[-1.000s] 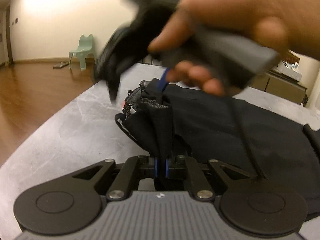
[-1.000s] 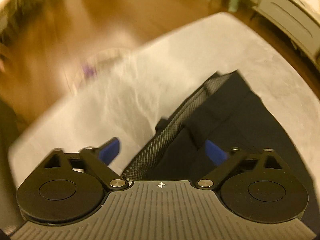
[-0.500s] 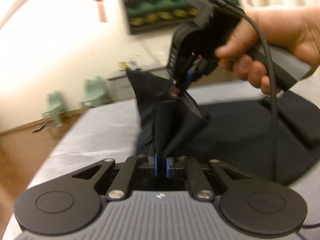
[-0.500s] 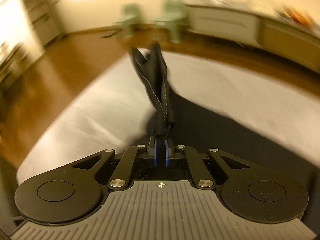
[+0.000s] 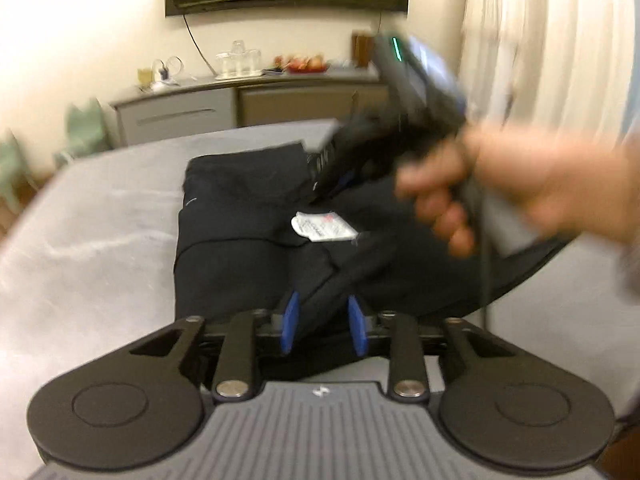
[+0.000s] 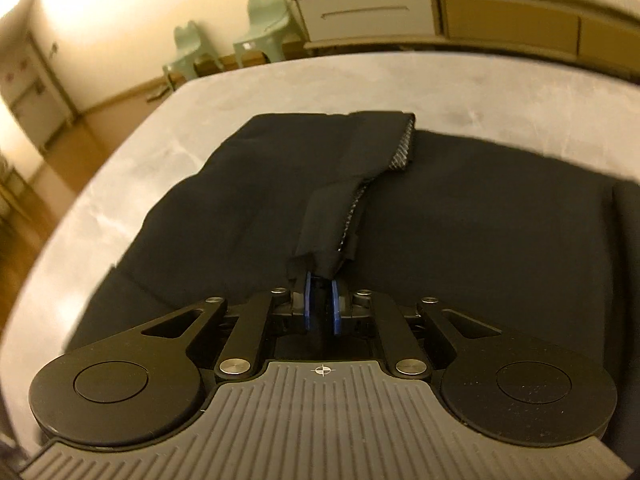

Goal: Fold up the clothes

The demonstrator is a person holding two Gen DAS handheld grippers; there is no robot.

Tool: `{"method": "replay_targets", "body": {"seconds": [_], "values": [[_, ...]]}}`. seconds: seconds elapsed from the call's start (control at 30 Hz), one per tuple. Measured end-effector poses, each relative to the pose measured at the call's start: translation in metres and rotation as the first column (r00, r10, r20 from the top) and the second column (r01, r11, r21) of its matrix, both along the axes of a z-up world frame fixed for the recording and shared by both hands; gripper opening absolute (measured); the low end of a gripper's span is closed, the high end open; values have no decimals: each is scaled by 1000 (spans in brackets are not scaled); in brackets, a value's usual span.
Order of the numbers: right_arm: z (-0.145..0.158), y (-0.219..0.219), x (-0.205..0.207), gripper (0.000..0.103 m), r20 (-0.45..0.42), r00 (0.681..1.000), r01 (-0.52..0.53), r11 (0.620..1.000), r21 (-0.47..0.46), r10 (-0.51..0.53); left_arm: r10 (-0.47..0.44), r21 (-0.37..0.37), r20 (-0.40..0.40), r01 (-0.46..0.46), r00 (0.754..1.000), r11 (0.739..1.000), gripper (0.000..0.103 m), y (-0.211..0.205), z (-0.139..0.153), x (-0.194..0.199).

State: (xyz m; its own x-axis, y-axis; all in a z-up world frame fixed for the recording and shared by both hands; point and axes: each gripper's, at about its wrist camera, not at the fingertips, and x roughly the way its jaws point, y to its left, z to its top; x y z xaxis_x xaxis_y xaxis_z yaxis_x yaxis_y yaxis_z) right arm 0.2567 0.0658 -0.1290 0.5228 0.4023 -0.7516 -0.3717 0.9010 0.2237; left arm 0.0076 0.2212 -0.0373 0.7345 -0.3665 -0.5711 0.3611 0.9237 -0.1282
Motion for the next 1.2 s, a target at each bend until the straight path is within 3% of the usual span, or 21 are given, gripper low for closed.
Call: {"method": "replay_targets", "body": {"seconds": [0.03,0.1,0.2,0.23,0.27,0.33,0.43,0.5,0.53,0.57,0.6,0.63,0.7,0.8,0.87,0.93,0.97,1.03,1.07,1.2], "values": [[5,4,-1,8,13,1000,-7,1000,-23,7,3,-70,6,-2,1000,998,46,17,4,-2],[14,10,-4,8,37,999,-20,998,-66,23,9,-208,17,-6,1000,978,48,50,13,-5],[20,11,-9,11,62,997,-32,994,-108,39,97,-378,-28,-100,995,920,47,89,16,15],[23,11,-11,20,77,997,-18,992,-123,28,119,-404,-50,-129,992,905,47,94,14,15],[27,9,-15,39,98,995,5,991,-137,8,139,-394,-75,-158,987,906,46,93,10,18],[43,2,-31,49,179,982,84,986,-143,-58,175,-341,-121,-207,977,917,44,88,1,31],[64,1,-69,47,274,960,82,995,-55,-65,201,-249,-175,-241,964,938,43,80,-8,43],[63,6,-93,42,236,970,-53,999,-13,55,220,-186,-209,-260,953,948,42,75,-15,51],[56,10,-101,33,206,972,-106,994,-24,109,234,-156,-226,-272,946,949,42,73,-19,53],[44,14,-107,31,167,974,-143,988,-61,152,250,-128,-243,-287,937,949,42,72,-24,54],[34,16,-112,31,156,972,-165,982,-91,178,263,-103,-241,-294,934,950,43,69,-27,53],[26,14,-117,40,184,966,-163,980,-114,182,271,-83,-233,-296,934,951,43,66,-28,51],[19,7,-117,52,205,965,-140,981,-134,166,278,-85,-221,-302,935,949,43,66,-26,46],[35,-4,-115,39,199,975,-78,991,-112,99,282,-101,-193,-305,940,947,40,66,-21,39],[45,-11,-125,37,235,964,-113,991,-71,126,269,-110,-152,-287,951,952,41,66,-15,33],[31,-9,-126,37,183,969,-151,983,-107,168,277,-64,-219,-297,935,953,41,63,-28,42],[23,-10,-127,38,168,969,-162,979,-121,181,285,-46,-232,-303,930,952,44,62,-31,44],[16,-16,-129,49,195,965,-156,981,-115,177,284,-57,-238,-305,929,951,42,64,-24,43],[19,-21,-128,49,195,968,-143,985,-100,160,289,-73,-236,-313,928,947,41,67,-19,40],[32,-41,-122,53,193,977,-89,995,-41,96,327,-110,-148,-344,934,933,40,71,5,29]]}}
